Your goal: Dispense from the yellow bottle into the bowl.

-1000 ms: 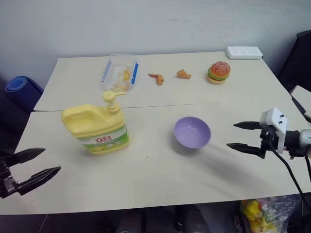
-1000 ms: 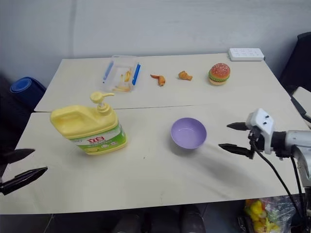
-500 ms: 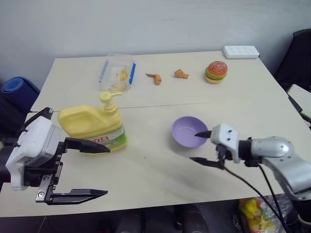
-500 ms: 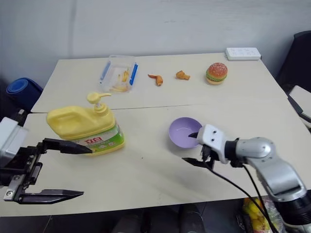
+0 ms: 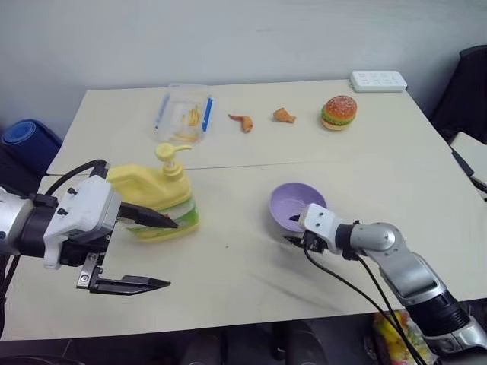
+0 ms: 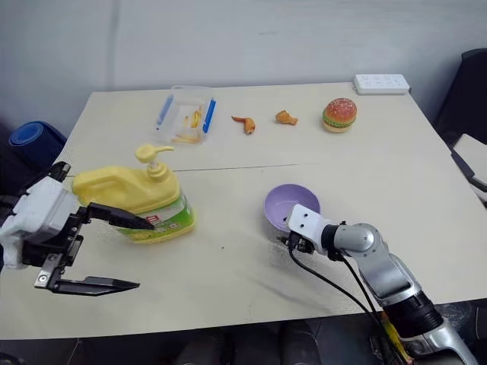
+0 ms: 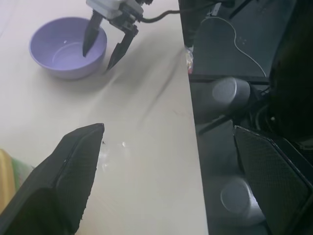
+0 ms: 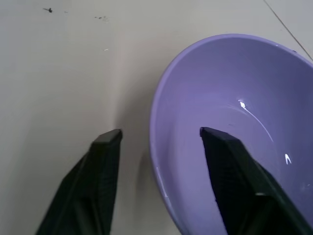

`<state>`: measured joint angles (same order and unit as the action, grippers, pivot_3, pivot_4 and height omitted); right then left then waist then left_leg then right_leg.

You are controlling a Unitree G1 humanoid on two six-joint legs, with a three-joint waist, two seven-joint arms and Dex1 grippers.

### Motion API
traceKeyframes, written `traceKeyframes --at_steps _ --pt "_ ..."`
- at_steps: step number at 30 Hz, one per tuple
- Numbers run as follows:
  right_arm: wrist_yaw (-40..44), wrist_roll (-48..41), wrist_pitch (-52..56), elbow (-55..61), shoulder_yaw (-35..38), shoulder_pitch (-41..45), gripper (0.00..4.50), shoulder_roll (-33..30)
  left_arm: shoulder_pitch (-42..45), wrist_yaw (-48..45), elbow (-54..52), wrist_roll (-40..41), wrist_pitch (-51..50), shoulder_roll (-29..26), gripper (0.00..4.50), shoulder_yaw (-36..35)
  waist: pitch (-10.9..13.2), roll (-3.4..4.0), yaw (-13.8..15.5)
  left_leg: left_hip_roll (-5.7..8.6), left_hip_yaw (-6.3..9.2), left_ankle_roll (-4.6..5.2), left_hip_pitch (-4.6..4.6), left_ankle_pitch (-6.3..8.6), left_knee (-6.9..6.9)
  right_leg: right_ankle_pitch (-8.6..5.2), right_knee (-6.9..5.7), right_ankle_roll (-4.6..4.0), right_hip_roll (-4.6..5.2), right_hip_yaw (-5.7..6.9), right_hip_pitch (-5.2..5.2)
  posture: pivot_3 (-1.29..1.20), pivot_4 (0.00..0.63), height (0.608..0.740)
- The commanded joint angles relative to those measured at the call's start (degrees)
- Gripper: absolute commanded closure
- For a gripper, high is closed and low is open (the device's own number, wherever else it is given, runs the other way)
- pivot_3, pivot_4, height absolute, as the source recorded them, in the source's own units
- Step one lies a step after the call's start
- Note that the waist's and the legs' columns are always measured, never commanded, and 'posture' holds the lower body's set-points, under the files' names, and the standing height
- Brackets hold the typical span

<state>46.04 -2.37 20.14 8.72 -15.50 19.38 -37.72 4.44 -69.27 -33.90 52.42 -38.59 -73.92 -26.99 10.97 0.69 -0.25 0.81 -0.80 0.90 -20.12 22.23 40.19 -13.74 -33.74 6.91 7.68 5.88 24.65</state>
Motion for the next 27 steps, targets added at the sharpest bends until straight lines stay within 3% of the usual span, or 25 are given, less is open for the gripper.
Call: traceKeyframes --at_steps 1,7,10,13,14,22,27 --pt "0.72 -0.54 -0.49 0.36 0.97 1.09 2.95 0.84 2.06 0.8 0.25 -0.11 0.1 0.58 0.0 0.54 0.0 0.0 0.0 -0.02 0.0 -0.02 0.02 0.01 0.0 0.0 -0.02 0.0 -0.01 0.0 0.0 0.0 0.15 0.74" --pt "2.03 0.32 -1.63 -0.39 0.87 1.29 2.95 0.53 4.37 2.0 0.39 -0.57 -0.49 1.45 0.0 1.91 0.0 0.0 0.06 -0.03 0.0 -0.03 0.01 0.0 0.01 0.0 -0.02 -0.01 -0.03 0.0 -0.01 0.0 0.15 0.74" --pt "2.55 0.16 -1.67 -0.66 0.96 1.25 3.49 0.64 5.4 2.76 0.25 -0.31 -0.92 1.91 0.0 2.47 0.0 0.0 0.06 -0.04 0.0 -0.03 0.02 0.0 0.01 0.0 -0.03 -0.01 -0.03 0.0 -0.01 0.0 0.15 0.74" --pt "2.95 0.19 -1.73 -0.72 0.96 1.28 4.38 0.64 6.55 3.51 0.3 0.43 -1.73 2.24 0.0 2.83 -0.01 -0.02 0.07 -0.04 0.0 -0.03 0.02 0.0 0.02 0.0 -0.04 -0.01 -0.03 0.0 -0.01 0.0 0.15 0.74" --pt "3.05 0.23 -1.64 -0.73 0.93 1.33 4.45 0.68 6.94 3.64 0.33 0.49 -1.95 2.31 0.0 2.96 -0.01 -0.02 0.06 -0.04 0.0 -0.03 0.02 0.0 0.04 0.0 -0.04 -0.01 -0.03 0.0 -0.02 0.0 0.15 0.74" --pt "3.44 1.12 -2.09 -1.53 0.72 1.88 4.45 0.71 10.95 5.21 0.98 1.67 -3.64 3.16 0.0 4.12 -0.01 -0.02 0.06 -0.04 0.0 -0.04 0.02 0.0 0.06 0.0 -0.06 0.0 -0.03 0.0 -0.02 0.0 0.15 0.74" --pt "11.11 1.11 -4.78 -0.11 0.51 6.36 4.45 -4.35 17.53 8.03 6.08 4.5 -5.75 3.69 0.0 2.82 0.01 0.01 0.07 -0.02 0.0 -0.03 0.01 0.0 0.14 0.0 -0.11 0.0 -0.03 -0.01 -0.01 0.0 0.15 0.74"
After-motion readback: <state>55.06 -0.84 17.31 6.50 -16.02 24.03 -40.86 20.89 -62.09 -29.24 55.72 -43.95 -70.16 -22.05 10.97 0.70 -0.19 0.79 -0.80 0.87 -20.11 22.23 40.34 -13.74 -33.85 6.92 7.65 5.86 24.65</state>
